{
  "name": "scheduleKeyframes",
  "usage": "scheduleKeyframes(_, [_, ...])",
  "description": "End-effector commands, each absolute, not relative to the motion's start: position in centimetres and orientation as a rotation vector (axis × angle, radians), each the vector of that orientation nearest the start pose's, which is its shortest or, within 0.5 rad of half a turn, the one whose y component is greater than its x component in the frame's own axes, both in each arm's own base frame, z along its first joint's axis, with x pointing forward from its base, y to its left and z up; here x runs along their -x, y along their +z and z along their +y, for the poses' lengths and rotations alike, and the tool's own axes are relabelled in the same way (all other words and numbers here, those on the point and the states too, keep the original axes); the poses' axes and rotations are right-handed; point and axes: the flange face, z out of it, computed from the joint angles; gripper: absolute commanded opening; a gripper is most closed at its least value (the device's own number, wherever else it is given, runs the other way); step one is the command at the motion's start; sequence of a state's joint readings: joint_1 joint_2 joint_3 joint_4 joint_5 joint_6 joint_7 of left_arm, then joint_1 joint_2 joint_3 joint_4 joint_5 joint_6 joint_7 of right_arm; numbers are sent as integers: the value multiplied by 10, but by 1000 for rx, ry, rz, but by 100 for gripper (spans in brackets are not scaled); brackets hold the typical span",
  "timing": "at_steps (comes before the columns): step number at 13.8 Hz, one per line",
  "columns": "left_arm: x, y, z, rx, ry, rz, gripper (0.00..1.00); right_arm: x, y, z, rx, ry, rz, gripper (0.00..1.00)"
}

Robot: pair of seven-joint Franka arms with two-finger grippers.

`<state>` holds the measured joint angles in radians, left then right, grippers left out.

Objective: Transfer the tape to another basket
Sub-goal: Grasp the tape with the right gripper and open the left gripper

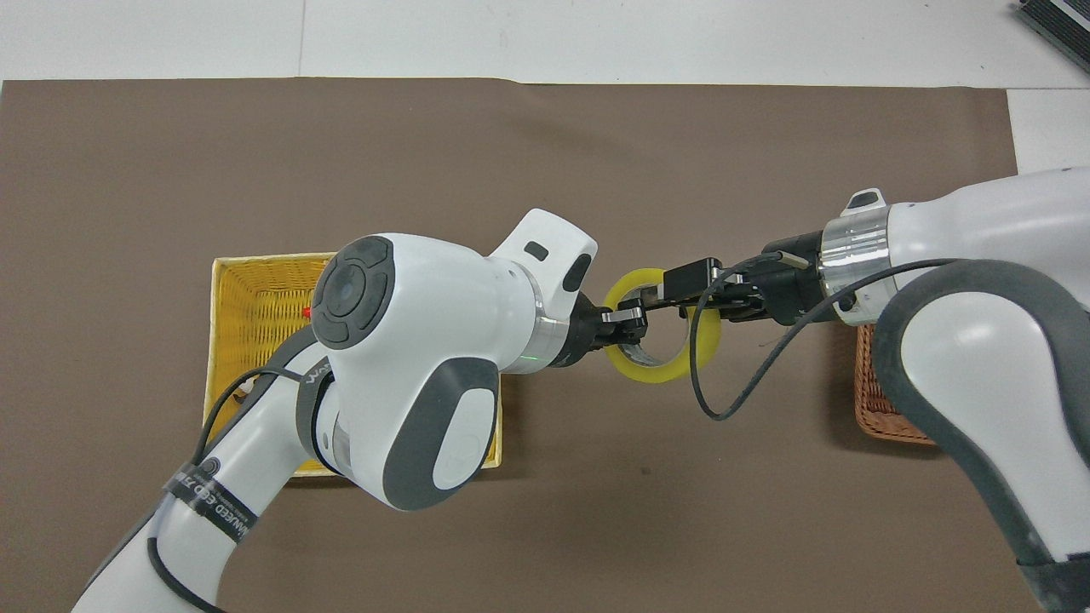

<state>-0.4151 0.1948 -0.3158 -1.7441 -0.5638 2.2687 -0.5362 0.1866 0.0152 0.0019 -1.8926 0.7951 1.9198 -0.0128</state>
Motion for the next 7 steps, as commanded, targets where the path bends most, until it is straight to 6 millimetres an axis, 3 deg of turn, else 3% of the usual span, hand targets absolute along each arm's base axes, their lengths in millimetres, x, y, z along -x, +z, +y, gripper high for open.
scheduleKeyframes(1, [-493,521,-424,-2471,-31,208,25,-550,505,143,2398,100,127,0])
scheduleKeyframes(2, [-492,524,-423,-2469,-31,209,59,-550,505,143,2401,113,158,0])
scheduleKeyframes(3, [-491,529,-421,-2466,-36,226,100,-551,506,143,2404,111,161,0])
scheduleKeyframes(7, [-487,555,-403,-2445,-35,342,100,-553,505,141,2405,107,168,0])
